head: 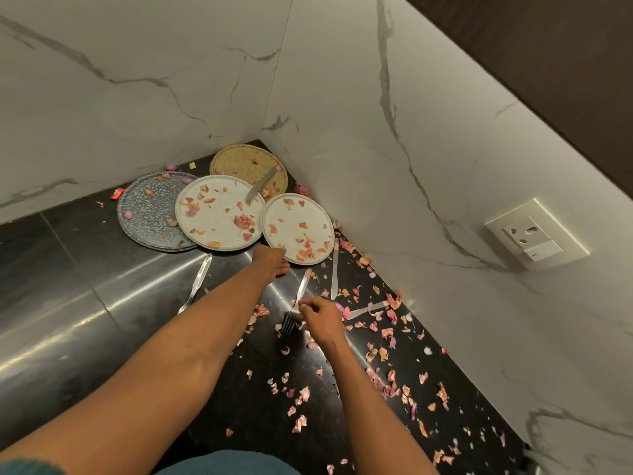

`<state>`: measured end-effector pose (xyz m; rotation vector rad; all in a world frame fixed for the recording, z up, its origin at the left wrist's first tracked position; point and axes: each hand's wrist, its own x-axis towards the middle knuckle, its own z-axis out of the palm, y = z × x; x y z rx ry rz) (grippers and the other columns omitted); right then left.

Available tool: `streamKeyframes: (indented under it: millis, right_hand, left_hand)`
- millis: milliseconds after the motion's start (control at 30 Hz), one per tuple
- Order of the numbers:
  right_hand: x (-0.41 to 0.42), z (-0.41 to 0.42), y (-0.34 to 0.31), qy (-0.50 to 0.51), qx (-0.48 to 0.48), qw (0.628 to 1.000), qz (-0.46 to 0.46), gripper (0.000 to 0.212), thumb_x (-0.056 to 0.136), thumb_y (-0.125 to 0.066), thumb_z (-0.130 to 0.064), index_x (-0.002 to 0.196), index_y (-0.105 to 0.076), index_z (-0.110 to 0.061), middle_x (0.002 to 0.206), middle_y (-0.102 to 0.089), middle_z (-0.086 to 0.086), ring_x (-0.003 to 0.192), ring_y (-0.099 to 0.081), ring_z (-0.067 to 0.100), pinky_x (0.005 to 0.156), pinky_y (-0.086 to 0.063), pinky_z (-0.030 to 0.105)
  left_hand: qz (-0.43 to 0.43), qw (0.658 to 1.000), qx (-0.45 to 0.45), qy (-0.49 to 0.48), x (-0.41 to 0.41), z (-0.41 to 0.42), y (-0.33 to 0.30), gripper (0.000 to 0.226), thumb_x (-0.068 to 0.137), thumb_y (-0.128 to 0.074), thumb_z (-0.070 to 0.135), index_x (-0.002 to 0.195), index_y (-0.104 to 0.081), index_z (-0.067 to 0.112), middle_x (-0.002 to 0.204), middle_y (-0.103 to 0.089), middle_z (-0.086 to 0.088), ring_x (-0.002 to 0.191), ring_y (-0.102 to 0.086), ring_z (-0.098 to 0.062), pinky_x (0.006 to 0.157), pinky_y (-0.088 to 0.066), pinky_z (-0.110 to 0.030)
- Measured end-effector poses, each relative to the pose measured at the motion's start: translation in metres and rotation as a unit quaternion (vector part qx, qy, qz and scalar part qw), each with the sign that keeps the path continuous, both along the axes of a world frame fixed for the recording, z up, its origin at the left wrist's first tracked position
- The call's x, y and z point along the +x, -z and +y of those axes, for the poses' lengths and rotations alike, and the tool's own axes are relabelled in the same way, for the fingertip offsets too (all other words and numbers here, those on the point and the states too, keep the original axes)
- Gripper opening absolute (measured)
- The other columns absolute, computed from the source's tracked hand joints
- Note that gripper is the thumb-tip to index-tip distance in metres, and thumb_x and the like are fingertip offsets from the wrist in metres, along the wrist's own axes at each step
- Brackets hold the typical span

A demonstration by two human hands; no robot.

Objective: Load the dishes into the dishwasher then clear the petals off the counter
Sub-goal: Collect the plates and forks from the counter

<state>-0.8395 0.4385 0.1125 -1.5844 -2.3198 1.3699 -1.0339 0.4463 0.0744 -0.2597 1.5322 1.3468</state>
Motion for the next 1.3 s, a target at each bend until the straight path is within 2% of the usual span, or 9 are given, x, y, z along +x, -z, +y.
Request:
streamKeyframes:
  millis: [133, 200, 367, 500, 767, 933, 1033, 1133, 1300]
  right_hand:
    - [0.004, 0.009, -0.004, 0.028, -0.014, 0.999, 0.009, 0.021, 0.100, -0.056, -0.013, 0.095, -0.074, -0.023, 0.097, -0.074, 0.001, 0.087, -0.071, 0.016, 0.088, -0.060, 0.046]
    - [0.001, 0.010, -0.004, 0.040, -0.022, 0.999, 0.024, 0.023, 0.100, -0.056, -0.013, 0.091, -0.073, -0.024, 0.092, -0.074, 0.004, 0.083, -0.069, 0.018, 0.086, -0.060, 0.049]
    - [-0.010, -0.008, -0.009, 0.021, -0.024, 0.999, 0.039, 0.019, 0.101, -0.055, -0.015, 0.099, -0.073, -0.021, 0.096, -0.074, 0.002, 0.088, -0.072, 0.016, 0.084, -0.062, 0.041]
    - [-0.011, -0.026, -0.015, -0.032, 0.001, 0.998, 0.045, 0.018, 0.104, -0.057, -0.021, 0.094, -0.072, -0.023, 0.092, -0.074, 0.001, 0.086, -0.072, 0.017, 0.082, -0.061, 0.039]
    - [0.013, -0.030, -0.027, -0.016, 0.007, 0.999, 0.049, 0.024, 0.104, -0.055, -0.018, 0.089, -0.073, -0.014, 0.086, -0.075, 0.009, 0.084, -0.073, 0.028, 0.079, -0.060, 0.047]
    - [0.037, -0.030, -0.024, 0.017, -0.007, 0.998, 0.055, 0.024, 0.105, -0.052, -0.014, 0.092, -0.073, -0.009, 0.091, -0.075, 0.010, 0.080, -0.073, 0.024, 0.080, -0.061, 0.051]
    - [0.049, -0.036, -0.021, 0.032, -0.015, 0.998, 0.055, 0.024, 0.105, -0.053, -0.016, 0.094, -0.074, -0.012, 0.088, -0.074, 0.010, 0.074, -0.068, 0.016, 0.078, -0.060, 0.048]
    - [0.061, -0.045, -0.019, 0.042, -0.008, 0.998, 0.051, 0.024, 0.105, -0.054, -0.018, 0.094, -0.074, -0.012, 0.088, -0.073, 0.011, 0.073, -0.065, 0.017, 0.074, -0.059, 0.042]
    - [0.083, -0.057, -0.017, 0.065, 0.001, 0.997, 0.039, 0.025, 0.104, -0.054, -0.019, 0.094, -0.074, -0.007, 0.088, -0.074, 0.011, 0.076, -0.068, 0.024, 0.075, -0.059, 0.043]
  left_hand:
    - [-0.006, 0.999, 0.005, -0.039, -0.002, 0.000, -0.011, 0.036, 0.100, -0.050, -0.002, 0.136, -0.048, 0.000, 0.116, -0.067, -0.024, 0.076, -0.072, -0.033, 0.052, -0.061, -0.037]
    - [0.024, 0.999, 0.014, -0.043, -0.003, -0.002, -0.019, 0.039, 0.098, -0.051, -0.006, 0.136, -0.050, 0.003, 0.122, -0.065, -0.021, 0.087, -0.072, -0.036, 0.059, -0.063, -0.042]
    - [0.191, 0.982, 0.002, -0.001, -0.013, -0.012, -0.042, 0.032, 0.093, -0.060, -0.002, 0.122, -0.054, 0.010, 0.120, -0.059, -0.010, 0.105, -0.063, -0.034, 0.076, -0.062, -0.052]
    - [0.371, 0.926, -0.048, 0.056, -0.024, -0.021, -0.060, 0.035, 0.093, -0.055, 0.005, 0.125, -0.053, 0.019, 0.117, -0.055, -0.005, 0.108, -0.054, -0.026, 0.095, -0.054, -0.044]
    - [0.549, 0.826, -0.099, 0.086, 0.000, -0.038, -0.118, 0.033, 0.104, -0.040, 0.005, 0.133, -0.052, 0.013, 0.119, -0.060, -0.023, 0.109, -0.061, -0.038, 0.071, -0.046, -0.035]
    - [0.593, 0.798, -0.080, 0.072, 0.004, -0.046, -0.127, 0.033, 0.103, -0.041, 0.005, 0.129, -0.060, 0.012, 0.104, -0.069, -0.023, 0.088, -0.064, -0.035, 0.067, -0.046, -0.040]
    - [0.588, 0.806, -0.044, 0.051, 0.007, -0.052, -0.131, 0.034, 0.100, -0.043, 0.005, 0.128, -0.061, 0.014, 0.102, -0.069, -0.021, 0.087, -0.065, -0.034, 0.066, -0.054, -0.042]
    - [0.550, 0.834, -0.002, 0.032, 0.015, -0.058, -0.132, 0.036, 0.099, -0.046, 0.006, 0.132, -0.057, 0.013, 0.115, -0.065, -0.018, 0.102, -0.062, -0.034, 0.084, -0.058, -0.045]
    - [0.366, 0.930, 0.034, 0.023, 0.039, -0.059, -0.117, 0.041, 0.089, -0.049, 0.004, 0.128, -0.058, 0.010, 0.122, -0.064, -0.011, 0.106, -0.060, -0.031, 0.088, -0.059, -0.046]
